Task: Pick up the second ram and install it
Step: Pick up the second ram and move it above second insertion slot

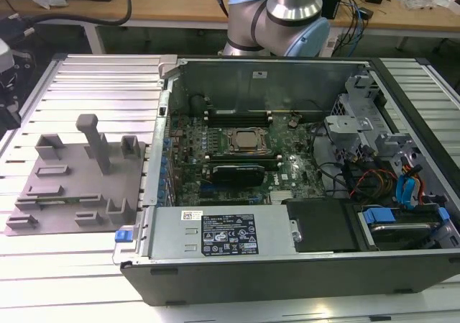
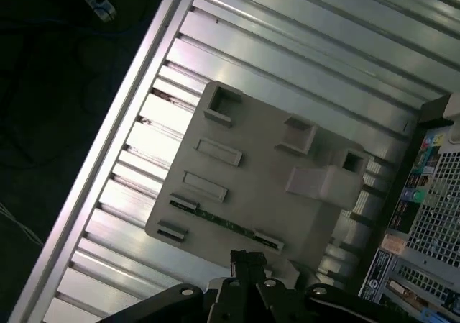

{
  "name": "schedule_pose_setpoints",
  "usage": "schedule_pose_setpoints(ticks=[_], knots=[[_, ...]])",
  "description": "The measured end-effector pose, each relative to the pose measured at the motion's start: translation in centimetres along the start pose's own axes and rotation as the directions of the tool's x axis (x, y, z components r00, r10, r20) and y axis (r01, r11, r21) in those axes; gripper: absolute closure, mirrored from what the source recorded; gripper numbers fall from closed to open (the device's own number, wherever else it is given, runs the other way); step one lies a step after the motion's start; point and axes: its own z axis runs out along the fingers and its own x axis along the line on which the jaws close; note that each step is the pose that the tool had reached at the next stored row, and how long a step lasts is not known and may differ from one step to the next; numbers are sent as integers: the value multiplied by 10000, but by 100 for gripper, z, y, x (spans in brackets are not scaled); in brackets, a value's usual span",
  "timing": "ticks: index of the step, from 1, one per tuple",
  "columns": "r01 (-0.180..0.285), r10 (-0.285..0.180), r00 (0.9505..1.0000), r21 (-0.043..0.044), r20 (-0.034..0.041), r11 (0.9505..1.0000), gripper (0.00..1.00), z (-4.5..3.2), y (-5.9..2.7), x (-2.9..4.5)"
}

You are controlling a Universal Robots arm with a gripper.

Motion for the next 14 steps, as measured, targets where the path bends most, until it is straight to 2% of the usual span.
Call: schedule_pose_setpoints(ticks=[3,5,11,14], knots=[[737,-738,9973,-19,-35,9973,92,0,0,0],[979,-979,9952,-26,-46,9952,92,0,0,0],[1754,-1755,9845,-50,-81,9845,92,0,0,0],[2377,-2378,9713,-72,-108,9713,92,0,0,0]])
